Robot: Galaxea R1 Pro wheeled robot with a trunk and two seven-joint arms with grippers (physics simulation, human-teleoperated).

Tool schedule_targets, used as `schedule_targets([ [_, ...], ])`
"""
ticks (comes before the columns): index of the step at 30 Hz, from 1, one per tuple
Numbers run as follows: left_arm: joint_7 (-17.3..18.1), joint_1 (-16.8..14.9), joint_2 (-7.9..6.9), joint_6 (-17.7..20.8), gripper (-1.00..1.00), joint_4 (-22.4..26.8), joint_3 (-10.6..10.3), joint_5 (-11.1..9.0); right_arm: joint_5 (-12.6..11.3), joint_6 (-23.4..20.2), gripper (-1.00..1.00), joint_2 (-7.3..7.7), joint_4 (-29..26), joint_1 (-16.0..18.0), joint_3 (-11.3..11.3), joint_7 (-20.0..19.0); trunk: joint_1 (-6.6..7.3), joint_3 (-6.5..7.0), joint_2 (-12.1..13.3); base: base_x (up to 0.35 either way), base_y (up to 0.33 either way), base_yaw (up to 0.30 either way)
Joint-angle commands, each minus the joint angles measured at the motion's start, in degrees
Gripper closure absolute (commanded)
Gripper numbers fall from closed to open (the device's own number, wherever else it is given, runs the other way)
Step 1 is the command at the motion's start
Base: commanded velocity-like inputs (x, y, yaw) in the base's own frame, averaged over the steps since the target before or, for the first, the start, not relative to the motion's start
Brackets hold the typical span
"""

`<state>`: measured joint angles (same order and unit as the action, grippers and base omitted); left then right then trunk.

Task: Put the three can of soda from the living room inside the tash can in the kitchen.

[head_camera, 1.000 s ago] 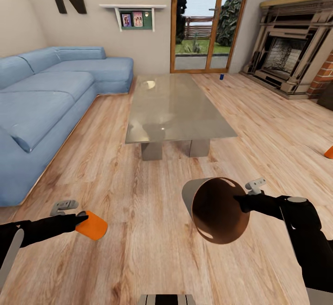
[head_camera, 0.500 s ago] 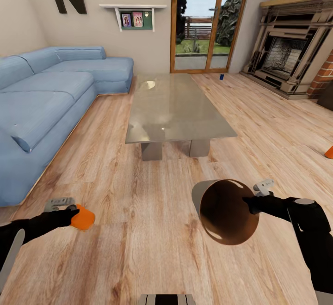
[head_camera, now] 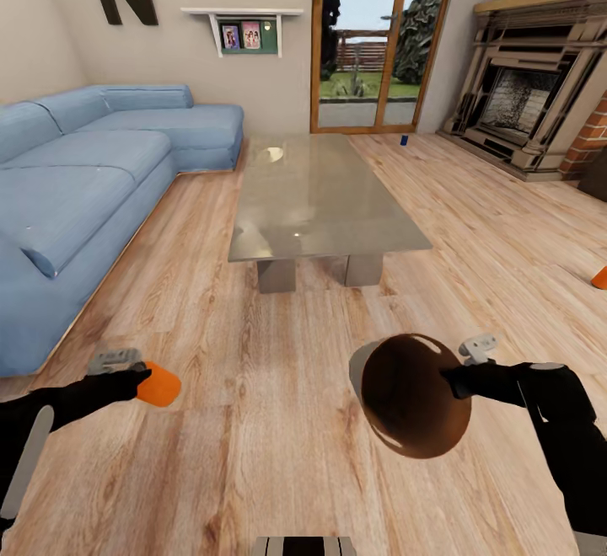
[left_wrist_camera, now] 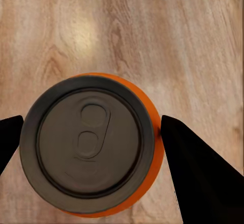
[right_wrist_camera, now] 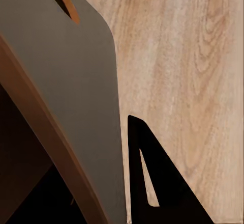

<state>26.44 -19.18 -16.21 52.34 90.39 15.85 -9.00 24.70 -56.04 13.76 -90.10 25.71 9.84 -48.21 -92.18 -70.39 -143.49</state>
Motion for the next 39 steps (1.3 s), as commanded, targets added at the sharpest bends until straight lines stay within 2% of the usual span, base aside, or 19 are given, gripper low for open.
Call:
schedule_targets([
  [1, 0.07, -0.82, 0.04, 0.57, 1.0, -0.02, -0.04, 0.24, -1.25, -1.35, 1.0, 0.13, -0.11, 0.19, -0.57, -0.27, 0.01, 0.01, -0.01, 0.0, 0.0, 0.0],
  [3, 0.07, -4.33, 0.14, 5.1, 1.0, -0.03, -0.17, 0.35, -1.26, -3.79, 1.0, 0.72, -0.09, 1.06, -2.01, -0.61, 0.01, 0.01, -0.01, 0.0, 0.0, 0.0],
  [5, 0.07, -6.86, 0.16, 7.57, 1.0, -0.05, -0.23, 0.46, -1.29, -3.96, 1.0, 1.28, 0.05, 2.6, -2.81, -1.01, 0.01, 0.01, -0.01, 0.008, 0.0, 0.0],
  [9, 0.09, -11.74, 0.13, 7.66, 1.0, -0.27, -0.51, 0.65, -1.29, -3.96, 1.0, 1.89, 3.14, 6.56, -5.94, -1.62, 0.01, 0.01, -0.01, 0.053, 0.0, 0.0],
  [12, 0.1, -15.25, 0.13, 7.66, 1.0, -0.83, -0.61, 0.65, -1.11, -3.96, 1.0, 2.11, 8.58, 11.74, -7.45, -1.75, 0.01, 0.01, -0.01, 0.02, 0.0, 0.0],
  [13, 0.13, -17.18, 0.13, 7.66, 1.0, -1.78, -0.63, 0.65, -0.85, -3.96, 1.0, 2.46, 11.97, 14.32, -8.92, -1.8, 0.01, 0.01, -0.01, 0.006, 0.0, 0.0],
  [17, 0.17, -20.71, 0.12, 7.66, 1.0, -4.85, -0.65, 0.67, -0.62, -3.96, 1.0, 3.32, 18.06, 18.86, -12.08, -3.7, 0.01, 0.01, -0.01, 0.003, 0.0, 0.0],
  [22, 0.18, -22.13, 0.12, 7.66, 1.0, -7.86, -0.65, 0.71, -0.49, -3.96, 1.0, 3.5, 21.56, 21.92, -13.3, -5.6, 0.01, 0.01, -0.01, 0.0, 0.0, 0.0],
  [27, 0.3, -22.58, 0.12, 7.66, 1.0, -9.72, -0.79, 0.7, -0.5, -3.96, 1.0, 3.46, 23.86, 23.99, -17.02, -6.29, 0.01, 0.01, -0.01, 0.0, 0.0, 0.0],
  [29, 0.33, -22.61, 0.12, 7.66, 1.0, -9.81, -1.18, 0.71, -0.52, -3.96, 1.0, 3.43, 24.24, 24.2, -17.51, -6.35, 0.01, 0.01, -0.01, 0.0, 0.0, 0.0],
  [32, 0.31, -22.62, 0.12, 7.66, 1.0, -10.01, -2.88, 0.77, -0.49, -3.96, 1.0, 3.18, 24.84, 24.41, -18.11, -6.42, 0.01, 0.01, -0.01, 0.0, 0.0, 0.0],
  [34, 0.29, -22.6, 0.12, 7.66, 1.0, -10.06, -3.81, 0.82, -0.49, -3.96, 1.0, 3.02, 25.11, 24.49, -18.44, -6.44, 0.06, 0.45, 0.02, 0.0, 0.0, 0.0],
  [39, 0.28, -22.62, 0.12, 7.66, 1.0, -10.23, -4.56, 0.89, -0.5, -3.96, 1.0, 2.95, 25.33, 24.54, -18.71, -6.46, 0.19, 1.56, 0.09, 0.0, 0.0, 0.0],
])
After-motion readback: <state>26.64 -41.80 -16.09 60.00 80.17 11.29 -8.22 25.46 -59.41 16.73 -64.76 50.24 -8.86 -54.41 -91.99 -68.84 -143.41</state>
